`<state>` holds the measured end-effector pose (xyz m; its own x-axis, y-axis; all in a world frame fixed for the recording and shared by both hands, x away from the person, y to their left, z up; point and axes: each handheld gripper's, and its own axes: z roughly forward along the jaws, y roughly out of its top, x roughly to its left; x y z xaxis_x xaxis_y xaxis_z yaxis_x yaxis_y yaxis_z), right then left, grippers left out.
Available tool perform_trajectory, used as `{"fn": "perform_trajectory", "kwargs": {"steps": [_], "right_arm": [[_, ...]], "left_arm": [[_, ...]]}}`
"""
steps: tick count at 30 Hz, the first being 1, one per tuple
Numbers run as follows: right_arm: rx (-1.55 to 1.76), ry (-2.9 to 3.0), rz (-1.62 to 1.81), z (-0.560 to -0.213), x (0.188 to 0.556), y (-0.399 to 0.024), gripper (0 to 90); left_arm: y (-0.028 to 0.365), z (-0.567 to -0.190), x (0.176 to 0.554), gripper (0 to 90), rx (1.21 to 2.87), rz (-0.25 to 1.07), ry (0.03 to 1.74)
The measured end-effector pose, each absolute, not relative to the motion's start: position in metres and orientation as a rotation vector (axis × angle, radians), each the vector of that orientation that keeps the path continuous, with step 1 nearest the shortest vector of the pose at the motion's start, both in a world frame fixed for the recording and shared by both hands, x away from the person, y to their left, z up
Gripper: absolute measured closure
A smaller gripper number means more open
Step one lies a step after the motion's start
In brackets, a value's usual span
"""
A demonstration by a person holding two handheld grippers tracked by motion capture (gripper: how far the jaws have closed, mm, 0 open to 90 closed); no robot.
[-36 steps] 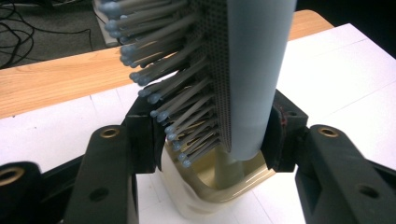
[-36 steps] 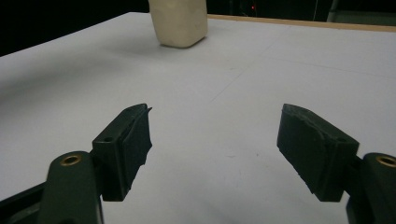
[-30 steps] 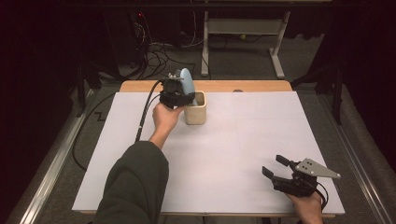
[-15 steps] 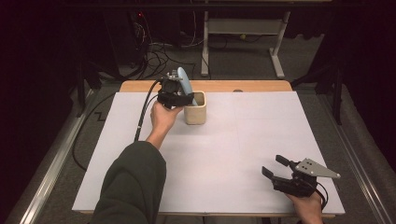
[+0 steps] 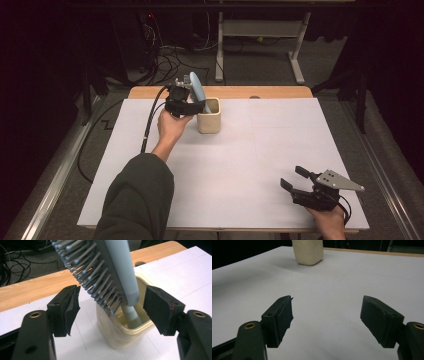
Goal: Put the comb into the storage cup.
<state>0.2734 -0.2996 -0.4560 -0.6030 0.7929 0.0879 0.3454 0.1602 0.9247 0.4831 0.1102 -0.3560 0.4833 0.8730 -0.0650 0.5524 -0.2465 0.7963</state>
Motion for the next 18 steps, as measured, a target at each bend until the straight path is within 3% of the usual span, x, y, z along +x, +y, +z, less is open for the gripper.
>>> {"fn": "perform_trajectory", "kwargs": {"steps": [18], "right_arm": [[1.089,2.016,1.438,-0.456,0.273,-0.301,26.2]], "left_arm": [[0.129,-0.357,0.472,32.9,1.910,0.498,1.166]]}}
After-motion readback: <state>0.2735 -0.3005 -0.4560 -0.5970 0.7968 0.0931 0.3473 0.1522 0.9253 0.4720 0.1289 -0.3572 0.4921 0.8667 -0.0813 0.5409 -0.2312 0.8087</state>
